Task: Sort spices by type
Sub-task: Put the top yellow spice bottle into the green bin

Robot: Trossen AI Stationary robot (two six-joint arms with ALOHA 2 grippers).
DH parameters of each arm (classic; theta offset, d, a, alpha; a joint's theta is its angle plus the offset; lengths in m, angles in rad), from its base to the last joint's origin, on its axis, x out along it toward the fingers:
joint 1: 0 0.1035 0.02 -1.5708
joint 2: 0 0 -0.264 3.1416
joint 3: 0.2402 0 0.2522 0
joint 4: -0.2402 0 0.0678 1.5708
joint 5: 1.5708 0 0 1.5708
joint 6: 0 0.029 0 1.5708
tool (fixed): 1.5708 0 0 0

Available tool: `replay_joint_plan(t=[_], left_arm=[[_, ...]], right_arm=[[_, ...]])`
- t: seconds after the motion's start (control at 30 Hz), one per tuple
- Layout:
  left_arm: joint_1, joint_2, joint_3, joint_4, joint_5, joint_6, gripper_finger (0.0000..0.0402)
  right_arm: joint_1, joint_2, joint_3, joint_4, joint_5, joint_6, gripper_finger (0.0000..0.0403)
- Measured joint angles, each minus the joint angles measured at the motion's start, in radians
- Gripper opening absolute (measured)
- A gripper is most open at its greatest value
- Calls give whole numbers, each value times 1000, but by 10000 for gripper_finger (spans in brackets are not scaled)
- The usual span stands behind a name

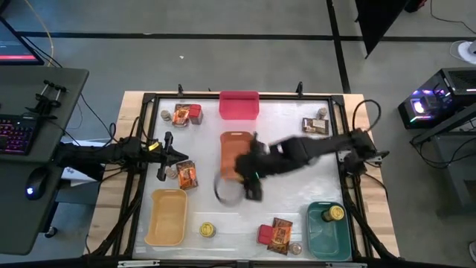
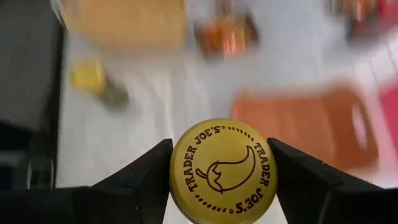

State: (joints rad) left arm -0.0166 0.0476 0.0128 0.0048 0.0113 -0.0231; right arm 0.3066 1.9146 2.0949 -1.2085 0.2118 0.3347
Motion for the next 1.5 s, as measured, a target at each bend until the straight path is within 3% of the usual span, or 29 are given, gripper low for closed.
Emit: replay_joint_plan(t=[0.23, 0.5, 0.67, 0.97, 1.13, 1.5], left_arm=[[0, 0, 0, 0, 0, 0, 0], [0, 0, 0, 0, 0, 0, 0], [0, 0, 0, 0, 0, 0, 0], [0, 0, 0, 0, 0, 0, 0], [0, 0, 0, 0, 0, 0, 0], [0, 0, 0, 0, 0, 0, 0]], right_arm=[[304, -10, -4, -352, 95, 495, 228], [567, -62, -207, -361, 161, 1144, 228], [622, -127, -389, -363, 199, 1385, 228], [671, -208, -622, -337, 156, 1494, 228], [677, -226, -703, -282, 206, 1541, 228], [676, -227, -819, -172, 199, 1552, 228]])
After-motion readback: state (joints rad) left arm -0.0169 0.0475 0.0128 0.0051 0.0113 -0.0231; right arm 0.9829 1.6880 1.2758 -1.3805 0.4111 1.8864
